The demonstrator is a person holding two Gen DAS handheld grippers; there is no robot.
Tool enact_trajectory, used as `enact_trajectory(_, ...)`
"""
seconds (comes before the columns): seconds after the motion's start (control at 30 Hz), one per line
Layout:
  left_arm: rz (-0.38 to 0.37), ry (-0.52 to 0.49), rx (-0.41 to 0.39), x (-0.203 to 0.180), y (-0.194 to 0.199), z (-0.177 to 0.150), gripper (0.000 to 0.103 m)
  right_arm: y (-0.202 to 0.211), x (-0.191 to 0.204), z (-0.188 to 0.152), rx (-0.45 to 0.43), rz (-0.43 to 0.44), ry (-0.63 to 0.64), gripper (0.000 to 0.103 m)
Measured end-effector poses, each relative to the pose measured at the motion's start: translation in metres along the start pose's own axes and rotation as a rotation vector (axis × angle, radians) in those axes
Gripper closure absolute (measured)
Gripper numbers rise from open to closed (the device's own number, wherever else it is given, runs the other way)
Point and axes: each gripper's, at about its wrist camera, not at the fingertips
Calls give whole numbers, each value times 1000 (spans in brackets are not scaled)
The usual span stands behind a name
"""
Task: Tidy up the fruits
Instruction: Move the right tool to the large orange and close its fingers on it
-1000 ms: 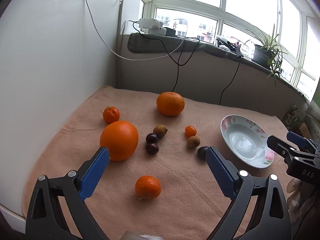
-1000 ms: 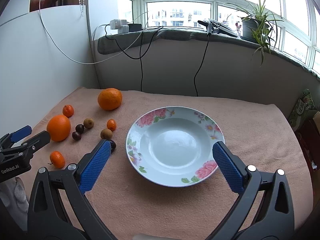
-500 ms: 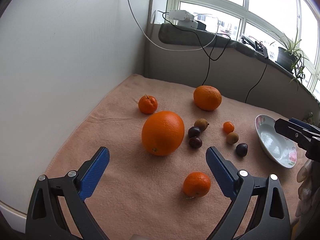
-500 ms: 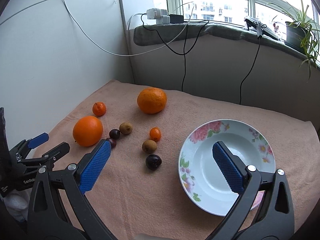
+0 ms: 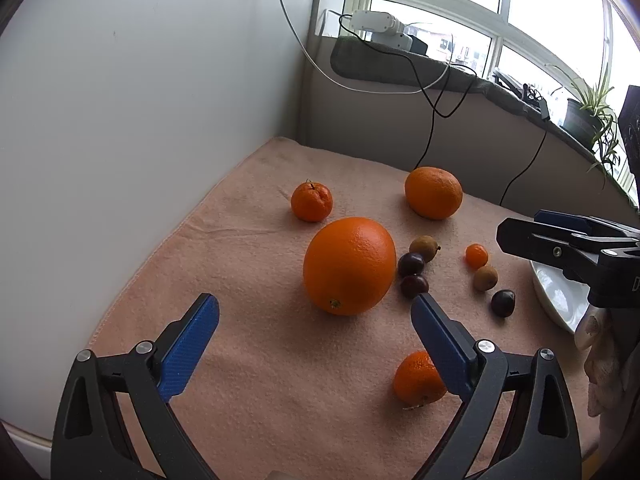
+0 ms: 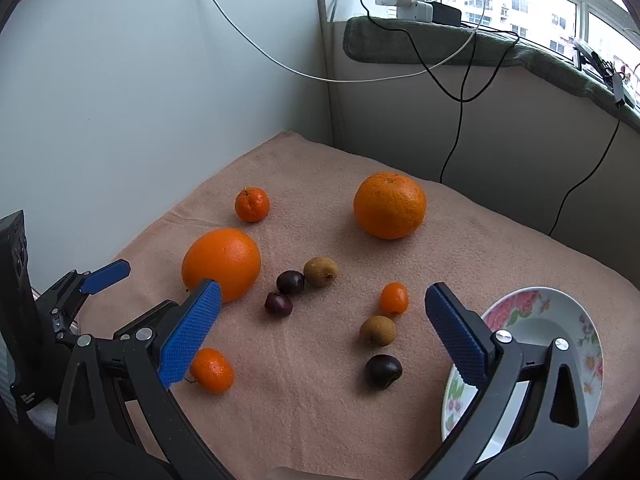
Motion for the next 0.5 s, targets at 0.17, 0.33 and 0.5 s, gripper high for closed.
enact_trajectory(0.17, -11, 16, 12, 5, -5, -1, 7, -17, 8, 4, 38, 61, 1, 0)
enact_trajectory(0.33, -32, 39, 27, 10, -11, -2, 8, -30, 14, 5, 66, 126, -1, 2)
enact_trajectory(0.5, -68, 69, 46, 13, -16, -3, 10, -43, 21, 3, 101, 183, -6, 6)
Point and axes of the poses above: each gripper's, at about its wrist camera, not at the fingertips, and y roughly against the way its jaws point, x to its left, z to its top, and after that the axes turned 8 degrees about -x, right-handed
